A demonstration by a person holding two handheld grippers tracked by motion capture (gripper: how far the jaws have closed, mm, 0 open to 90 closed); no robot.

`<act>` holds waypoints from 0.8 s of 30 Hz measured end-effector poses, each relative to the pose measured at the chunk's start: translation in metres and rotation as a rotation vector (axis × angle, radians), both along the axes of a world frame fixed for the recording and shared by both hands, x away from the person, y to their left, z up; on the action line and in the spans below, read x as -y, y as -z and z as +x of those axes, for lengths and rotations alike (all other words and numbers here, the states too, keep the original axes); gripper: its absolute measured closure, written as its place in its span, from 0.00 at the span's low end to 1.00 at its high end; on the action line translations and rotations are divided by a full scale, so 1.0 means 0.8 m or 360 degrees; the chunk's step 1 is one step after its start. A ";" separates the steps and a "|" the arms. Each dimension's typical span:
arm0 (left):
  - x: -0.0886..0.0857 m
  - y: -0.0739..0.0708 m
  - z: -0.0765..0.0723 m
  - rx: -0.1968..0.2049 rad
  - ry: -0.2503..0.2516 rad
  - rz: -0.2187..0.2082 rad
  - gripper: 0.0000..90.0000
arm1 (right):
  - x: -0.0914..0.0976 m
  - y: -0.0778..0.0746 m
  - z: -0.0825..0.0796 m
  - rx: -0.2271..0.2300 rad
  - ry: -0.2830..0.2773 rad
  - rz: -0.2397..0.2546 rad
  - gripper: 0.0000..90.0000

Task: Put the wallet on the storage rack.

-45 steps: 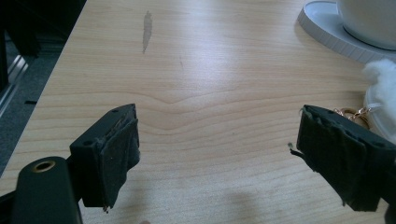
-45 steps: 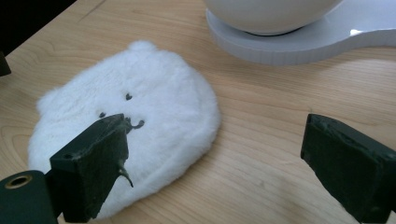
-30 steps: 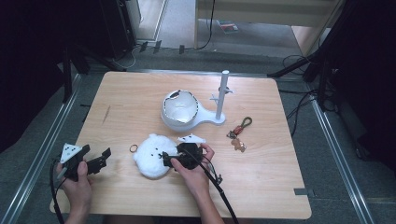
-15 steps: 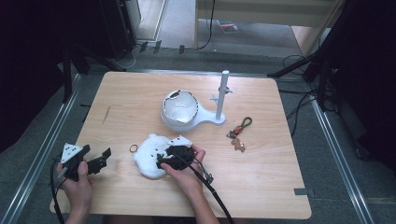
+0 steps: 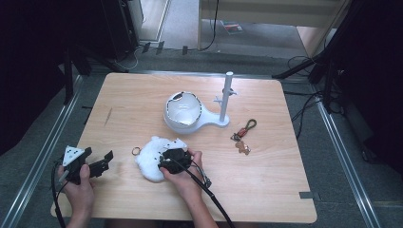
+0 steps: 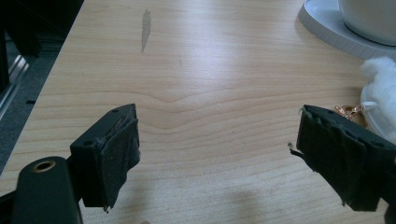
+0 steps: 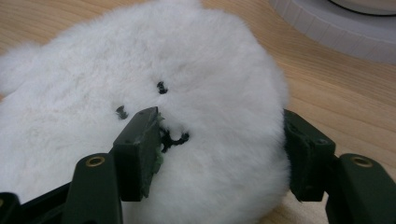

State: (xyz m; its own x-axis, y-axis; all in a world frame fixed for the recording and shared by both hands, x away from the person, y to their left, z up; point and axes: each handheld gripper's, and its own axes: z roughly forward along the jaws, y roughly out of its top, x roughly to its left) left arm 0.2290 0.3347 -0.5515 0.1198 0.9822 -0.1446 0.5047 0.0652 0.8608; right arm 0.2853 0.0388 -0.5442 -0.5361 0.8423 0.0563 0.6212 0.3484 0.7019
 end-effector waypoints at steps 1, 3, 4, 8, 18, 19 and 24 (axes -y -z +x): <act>0.000 0.000 0.000 0.0000 0.0000 0.0000 0.15 | -0.001 0.000 -0.001 0.0004 0.0011 -0.0003 0.42; 0.000 0.000 0.000 0.0001 0.0003 0.0008 0.15 | -0.002 0.000 -0.003 0.0010 0.0032 -0.0002 0.44; 0.000 0.000 0.000 0.0000 0.0005 0.0007 0.15 | -0.002 0.001 -0.003 0.0013 0.0041 0.0001 0.45; 0.000 0.000 0.000 0.0000 0.0006 0.0006 0.15 | 0.002 -0.001 -0.002 -0.0006 0.0051 0.0025 0.51; 0.000 0.000 0.000 0.0002 -0.0014 0.0001 0.15 | 0.018 -0.005 0.002 -0.0025 0.0049 0.0153 0.75; 0.000 0.000 0.000 -0.0001 -0.0014 -0.0002 0.15 | 0.020 -0.006 0.002 -0.0012 0.0037 0.0160 0.85; -0.001 0.000 0.000 0.0001 -0.0012 -0.0005 0.15 | 0.026 -0.008 0.000 0.0003 0.0023 0.0198 0.89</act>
State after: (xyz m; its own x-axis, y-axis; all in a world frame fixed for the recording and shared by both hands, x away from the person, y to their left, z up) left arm 0.2288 0.3357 -0.5513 0.1122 0.9826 -0.1478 0.5035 0.0720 0.8610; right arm 0.2854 0.0183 -0.5381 -0.5240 0.8365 0.1601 0.6243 0.2493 0.7404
